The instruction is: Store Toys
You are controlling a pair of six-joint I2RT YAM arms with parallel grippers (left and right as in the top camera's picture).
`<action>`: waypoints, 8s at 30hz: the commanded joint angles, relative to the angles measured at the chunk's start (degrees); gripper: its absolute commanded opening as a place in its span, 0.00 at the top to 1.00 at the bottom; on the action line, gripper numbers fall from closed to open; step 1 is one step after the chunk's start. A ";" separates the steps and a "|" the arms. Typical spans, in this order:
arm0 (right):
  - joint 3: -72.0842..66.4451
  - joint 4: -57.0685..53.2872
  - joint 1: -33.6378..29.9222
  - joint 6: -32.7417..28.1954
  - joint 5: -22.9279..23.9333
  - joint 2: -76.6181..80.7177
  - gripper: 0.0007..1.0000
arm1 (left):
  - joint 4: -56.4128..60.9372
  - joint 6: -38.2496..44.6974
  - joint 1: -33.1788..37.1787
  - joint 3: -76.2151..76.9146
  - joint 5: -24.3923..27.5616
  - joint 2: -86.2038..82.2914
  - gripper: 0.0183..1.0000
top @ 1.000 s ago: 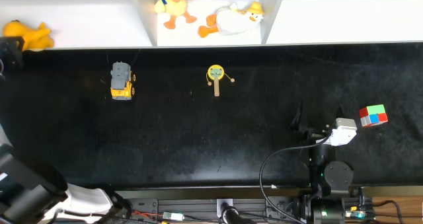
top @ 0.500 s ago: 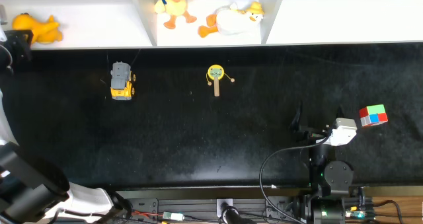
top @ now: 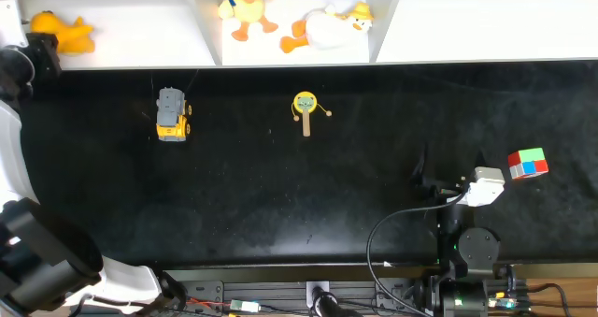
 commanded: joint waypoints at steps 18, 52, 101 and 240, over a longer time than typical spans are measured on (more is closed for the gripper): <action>-0.79 0.26 -0.11 0.46 -0.39 -0.48 0.01 | -0.04 -1.75 1.55 1.90 -1.90 0.66 0.94; -0.79 0.26 -0.11 0.46 -0.39 -0.48 0.00 | 5.18 -3.50 -1.42 1.88 -1.68 4.02 0.92; -0.79 0.26 -0.11 0.46 -0.39 -0.48 0.00 | 10.36 -4.31 -3.34 1.88 -1.73 5.99 0.00; -0.79 0.26 -0.11 0.46 -0.39 -0.48 0.01 | 18.38 -22.82 -24.33 -26.18 -14.23 -15.89 0.76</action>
